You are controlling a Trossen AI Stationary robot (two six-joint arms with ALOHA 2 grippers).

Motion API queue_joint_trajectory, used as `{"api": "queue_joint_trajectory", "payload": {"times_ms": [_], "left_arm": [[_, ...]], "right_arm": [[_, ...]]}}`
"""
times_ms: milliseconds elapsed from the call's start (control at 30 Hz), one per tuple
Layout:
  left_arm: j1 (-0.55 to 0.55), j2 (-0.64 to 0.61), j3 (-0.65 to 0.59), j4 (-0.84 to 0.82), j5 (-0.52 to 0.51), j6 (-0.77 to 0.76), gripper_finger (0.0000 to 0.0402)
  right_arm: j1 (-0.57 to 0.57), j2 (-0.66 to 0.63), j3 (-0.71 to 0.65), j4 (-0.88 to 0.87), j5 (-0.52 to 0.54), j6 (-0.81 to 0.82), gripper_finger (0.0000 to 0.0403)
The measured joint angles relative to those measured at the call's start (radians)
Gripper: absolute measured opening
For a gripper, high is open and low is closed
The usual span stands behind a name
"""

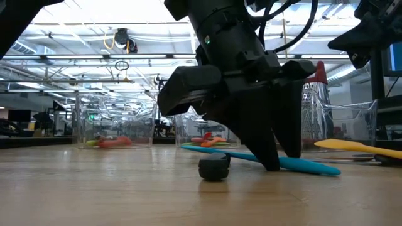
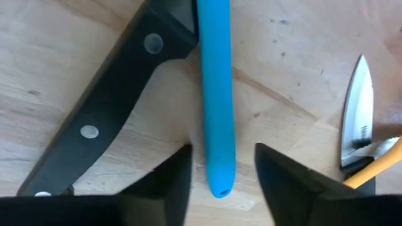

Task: Pick & Place Kitchen Items
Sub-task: Put the blue spatula into the middle bin

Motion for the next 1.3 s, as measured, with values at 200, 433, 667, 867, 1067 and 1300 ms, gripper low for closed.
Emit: {"api": "queue_joint_trajectory", "payload": {"times_ms": [200, 433, 667, 867, 1067, 1300], "left_arm": [[-0.002, 0.002, 0.0, 0.002, -0.018, -0.001, 0.0078], [-0.01, -0.001, 0.0, 0.012, -0.073, 0.032, 0.0009], [-0.04, -0.021, -0.002, 0.002, -0.162, -0.018, 0.001], [-0.066, -0.048, -0.006, -0.012, -0.29, -0.05, 0.0007], [-0.08, -0.094, -0.008, 0.005, -0.431, -0.041, 0.0001], [-0.088, -0.161, -0.006, 0.033, -0.529, 0.055, 0.0001]], "right_arm": [[0.0, 0.0, 0.0, -0.001, 0.0, 0.0, 0.0004], [0.0, 0.0, 0.0, -0.001, 0.0, -0.004, 0.0004], [0.0, 0.0, 0.0, -0.001, 0.0, -0.004, 0.0004], [0.0, 0.0, 0.0, -0.001, 0.0, -0.008, 0.0004], [0.0, 0.0, 0.0, -0.001, 0.0, -0.009, 0.0004], [0.0, 0.0, 0.0, 0.0, 0.001, -0.008, 0.0004]]}}
